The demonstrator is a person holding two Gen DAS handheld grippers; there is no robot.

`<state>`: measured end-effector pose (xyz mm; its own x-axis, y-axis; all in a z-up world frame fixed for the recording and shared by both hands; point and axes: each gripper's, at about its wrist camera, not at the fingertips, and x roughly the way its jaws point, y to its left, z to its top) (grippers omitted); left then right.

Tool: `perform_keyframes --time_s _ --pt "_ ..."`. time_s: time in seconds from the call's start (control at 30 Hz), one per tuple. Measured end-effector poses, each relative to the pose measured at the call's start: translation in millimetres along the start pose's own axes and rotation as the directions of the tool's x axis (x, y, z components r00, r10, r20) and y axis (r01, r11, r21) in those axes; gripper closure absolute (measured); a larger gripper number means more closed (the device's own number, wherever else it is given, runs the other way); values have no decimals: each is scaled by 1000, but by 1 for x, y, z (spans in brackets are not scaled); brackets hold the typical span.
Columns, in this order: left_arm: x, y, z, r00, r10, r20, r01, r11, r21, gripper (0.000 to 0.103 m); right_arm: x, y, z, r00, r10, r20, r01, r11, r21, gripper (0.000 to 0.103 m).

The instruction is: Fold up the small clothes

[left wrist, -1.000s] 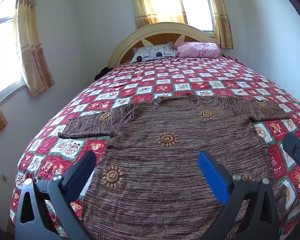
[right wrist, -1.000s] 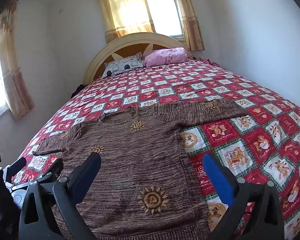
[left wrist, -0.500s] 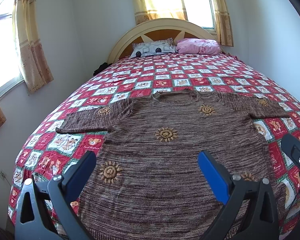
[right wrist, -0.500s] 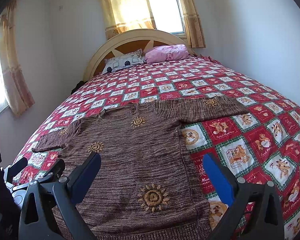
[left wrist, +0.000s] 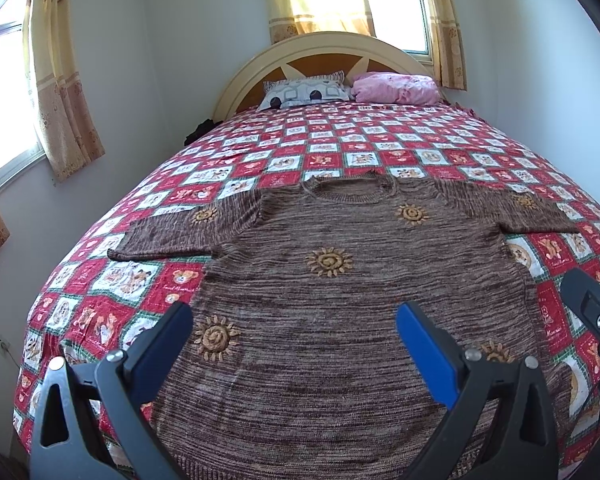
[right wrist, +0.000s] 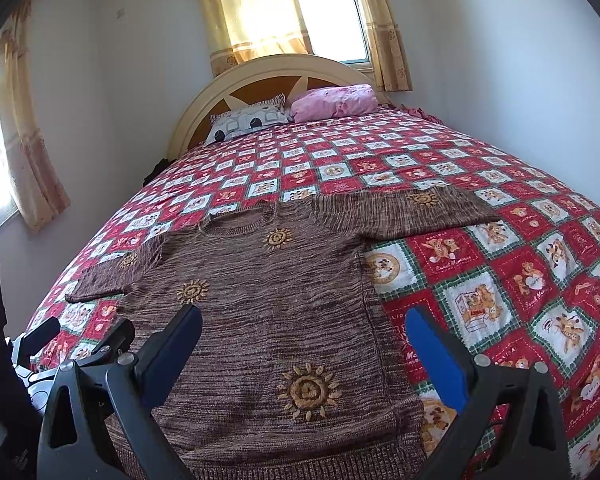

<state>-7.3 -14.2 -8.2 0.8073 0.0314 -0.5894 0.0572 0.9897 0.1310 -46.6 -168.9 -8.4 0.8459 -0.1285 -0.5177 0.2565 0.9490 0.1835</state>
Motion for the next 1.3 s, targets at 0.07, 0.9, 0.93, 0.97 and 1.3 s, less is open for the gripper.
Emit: perform_keyframes --time_s 0.07,0.9,0.93,0.97,1.3 --pt "0 0 0 1000 1 -1 -1 1000 0 0 0 0 0 1000 1 -1 -1 1000 1 1" --pt "27 5 -1 999 -14 -29 14 1000 2 0 32 -20 -1 999 12 -52 -10 999 47 1" --pt "31 5 0 999 -21 -33 21 1000 5 0 37 -28 0 999 6 -52 -3 998 65 1" --pt "36 6 0 999 -26 -38 26 1000 9 0 42 -36 2 998 -1 -55 5 997 80 1" --pt "81 16 35 999 -23 -38 24 1000 18 0 88 -163 84 989 -130 -69 143 962 232 27"
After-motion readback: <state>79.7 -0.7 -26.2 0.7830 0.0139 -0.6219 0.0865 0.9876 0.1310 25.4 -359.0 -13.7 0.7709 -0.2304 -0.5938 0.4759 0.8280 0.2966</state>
